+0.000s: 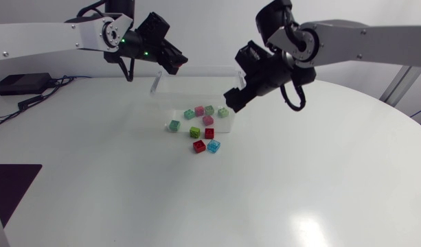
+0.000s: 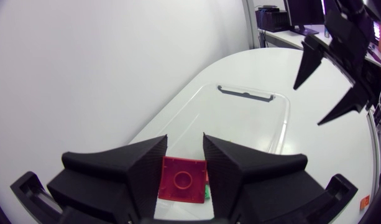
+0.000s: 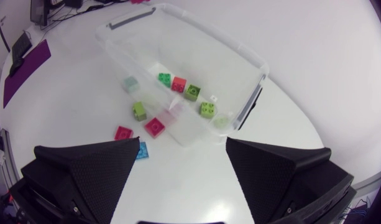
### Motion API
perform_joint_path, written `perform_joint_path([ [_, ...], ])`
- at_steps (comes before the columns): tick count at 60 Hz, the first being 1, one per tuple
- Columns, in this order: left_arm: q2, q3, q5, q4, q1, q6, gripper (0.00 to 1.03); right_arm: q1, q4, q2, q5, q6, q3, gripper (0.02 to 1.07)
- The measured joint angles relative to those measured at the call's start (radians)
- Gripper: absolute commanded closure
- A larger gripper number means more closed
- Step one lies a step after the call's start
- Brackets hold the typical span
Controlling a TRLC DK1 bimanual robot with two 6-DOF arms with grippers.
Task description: Place the duplo bricks in the container
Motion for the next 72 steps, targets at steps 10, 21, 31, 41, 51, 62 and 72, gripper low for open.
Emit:
perform_joint_path([
  [10,0.067,0.068,-0.003,0.0,-0.016,-0.025,0.67,0.027,0.041,-0.003,0.0,-0.007,-0.126,0.07],
  [21,0.082,0.085,-0.003,0.0,-0.018,-0.034,0.2,0.044,0.071,0.025,-0.022,-0.026,-0.159,0.07],
  [31,0.078,0.085,-0.003,0.0,-0.018,-0.034,0.08,0.044,0.086,0.098,-0.032,-0.03,-0.159,0.07],
  [41,-0.002,0.032,-0.003,0.0,-0.014,-0.034,0.09,0.044,0.092,0.166,-0.052,-0.045,-0.155,0.07],
  [51,-0.168,-0.098,0.017,0.002,-0.01,-0.033,0.09,0.049,0.101,0.222,-0.053,-0.052,-0.119,0.07],
  [62,-0.338,-0.304,0.063,0.007,-0.01,0.007,0.1,0.05,0.108,0.277,-0.062,-0.06,-0.068,0.07],
  [72,-0.404,-0.48,0.079,0.006,-0.01,0.07,0.1,0.05,0.115,0.311,-0.079,-0.075,-0.06,0.07],
])
